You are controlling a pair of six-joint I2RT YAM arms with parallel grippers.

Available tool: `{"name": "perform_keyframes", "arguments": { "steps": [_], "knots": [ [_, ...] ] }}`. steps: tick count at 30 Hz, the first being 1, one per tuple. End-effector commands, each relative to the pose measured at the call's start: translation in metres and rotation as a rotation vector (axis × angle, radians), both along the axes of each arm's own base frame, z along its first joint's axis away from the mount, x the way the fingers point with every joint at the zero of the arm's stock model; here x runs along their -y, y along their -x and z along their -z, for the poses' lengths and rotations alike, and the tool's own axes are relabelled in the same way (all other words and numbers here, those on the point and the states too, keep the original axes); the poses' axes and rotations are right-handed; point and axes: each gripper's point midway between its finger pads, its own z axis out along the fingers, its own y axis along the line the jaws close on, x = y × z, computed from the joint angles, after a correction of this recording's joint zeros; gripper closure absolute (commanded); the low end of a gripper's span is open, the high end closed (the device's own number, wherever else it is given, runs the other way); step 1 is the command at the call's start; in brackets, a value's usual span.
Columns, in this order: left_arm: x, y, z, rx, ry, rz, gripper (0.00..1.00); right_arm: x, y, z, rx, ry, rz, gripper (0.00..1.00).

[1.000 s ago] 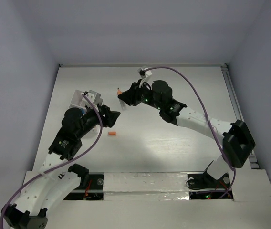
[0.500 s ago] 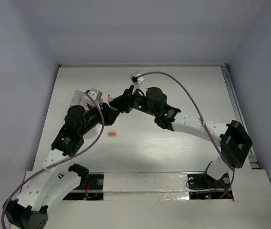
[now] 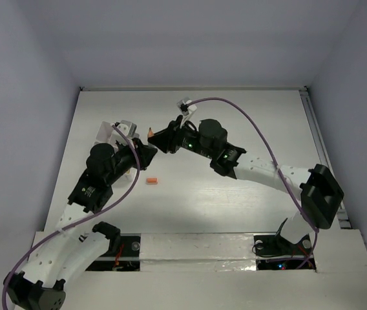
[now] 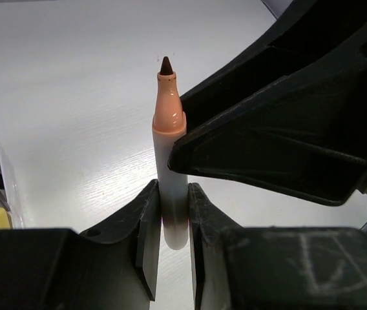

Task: Sort the stationery into containers
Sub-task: Close the pen cap on the pen.

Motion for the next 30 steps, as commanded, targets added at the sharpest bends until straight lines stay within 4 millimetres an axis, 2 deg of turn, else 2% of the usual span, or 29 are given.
{"name": "perform_keyframes", "arguments": {
  "steps": [1,2,3,5,7,9,10,14,16,17,19,21,23,24,26,27,28,30],
  "knots": [
    [-0.003,0.001,-0.029,0.108,0.005,0.003,1.0,0.016,0.002,-0.026,0.057,-0.002,0.05,0.59],
    [-0.003,0.001,-0.029,0.11,0.005,0.003,1.0,0.02,0.004,-0.026,0.061,0.011,0.052,0.45],
    [-0.004,0.001,-0.028,0.109,-0.002,-0.001,1.0,0.033,0.0,-0.028,0.074,0.036,0.064,0.41],
    [-0.005,0.002,-0.032,0.119,-0.004,-0.005,1.0,0.046,0.0,-0.029,0.094,0.064,0.063,0.38],
    [-0.009,0.001,-0.034,0.128,-0.005,-0.024,1.0,0.066,-0.001,-0.023,0.114,0.116,0.066,0.4],
    [-0.014,0.0,-0.038,0.138,-0.003,-0.048,1.0,0.076,-0.005,-0.01,0.096,0.164,0.077,0.49],
    [-0.017,0.001,-0.04,0.147,-0.001,-0.061,1.0,0.08,-0.005,0.005,0.065,0.201,0.073,0.55],
    [-0.027,0.003,-0.046,0.171,0.006,-0.111,1.0,0.074,-0.005,0.044,-0.021,0.267,0.041,0.9],
    [-0.031,0.004,-0.049,0.185,0.01,-0.133,1.0,0.064,0.007,0.061,-0.055,0.275,-0.052,0.93],
    [-0.032,0.005,-0.05,0.188,0.011,-0.135,1.0,0.058,0.009,0.079,-0.082,0.3,-0.092,0.93],
    [-0.034,0.006,-0.053,0.195,0.016,-0.143,1.0,0.051,0.016,0.098,-0.098,0.34,-0.17,0.87],
    [-0.036,0.008,-0.056,0.205,0.02,-0.152,1.0,0.042,0.014,0.126,-0.109,0.415,-0.209,0.73],
    [-0.04,0.01,-0.059,0.217,0.026,-0.165,1.0,0.033,0.018,0.139,-0.1,0.462,-0.273,0.63],
    [-0.042,0.012,-0.063,0.232,0.033,-0.17,1.0,0.027,0.014,0.15,-0.09,0.492,-0.301,0.55],
    [-0.042,0.014,-0.065,0.24,0.038,-0.171,1.0,0.02,0.016,0.162,-0.092,0.538,-0.347,0.46],
    [-0.043,0.015,-0.065,0.243,0.039,-0.171,1.0,0.016,0.009,0.17,-0.076,0.585,-0.368,0.4],
    [-0.043,0.016,-0.067,0.249,0.043,-0.171,1.0,0.006,0.018,0.174,-0.059,0.605,-0.409,0.36],
    [-0.044,0.017,-0.068,0.252,0.044,-0.171,1.0,0.001,0.015,0.186,0.01,0.672,-0.438,0.25]
  ]
}}
